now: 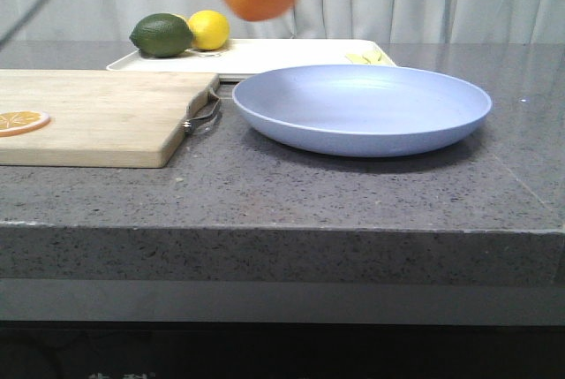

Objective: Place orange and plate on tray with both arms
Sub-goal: 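Carry the orange with the left gripper and lower it onto the blue plate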

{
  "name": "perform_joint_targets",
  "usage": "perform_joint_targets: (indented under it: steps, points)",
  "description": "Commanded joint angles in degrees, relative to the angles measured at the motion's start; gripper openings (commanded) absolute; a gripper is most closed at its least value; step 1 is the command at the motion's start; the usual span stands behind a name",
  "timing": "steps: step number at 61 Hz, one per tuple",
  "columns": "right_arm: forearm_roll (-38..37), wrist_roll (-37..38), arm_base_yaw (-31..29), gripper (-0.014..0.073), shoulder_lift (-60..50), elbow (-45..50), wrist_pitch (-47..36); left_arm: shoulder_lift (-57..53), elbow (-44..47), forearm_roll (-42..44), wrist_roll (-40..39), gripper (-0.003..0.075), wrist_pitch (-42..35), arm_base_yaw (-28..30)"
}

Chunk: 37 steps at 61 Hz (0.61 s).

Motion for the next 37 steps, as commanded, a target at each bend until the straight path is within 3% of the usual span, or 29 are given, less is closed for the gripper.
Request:
perform_joint_targets:
  steps: [1,25,29,37]
  points:
    - [-0.19,-0.16,-0.12,0.0612,0.37,-2.02,-4.28,-0.55,-1.94,-0.30,-0.08,0.0214,-7.14,-2.73]
    - [-0.19,-0.16,-0.12,0.0612,0.37,-2.02,-3.88,7.18,-1.94,-0.05,-0.08,0.0227,-11.72,-5.70]
    - [-0.19,-0.16,-0.12,0.0612,0.37,-2.02,-3.88,7.57,-1.94,-0.05,-0.08,0.0267,-11.57,-5.70]
    - [-0.19,-0.16,-0.12,0.0612,0.37,-2.02,-3.88,7.81,-1.94,-0.05,-0.08,0.0445,-11.28,-5.84]
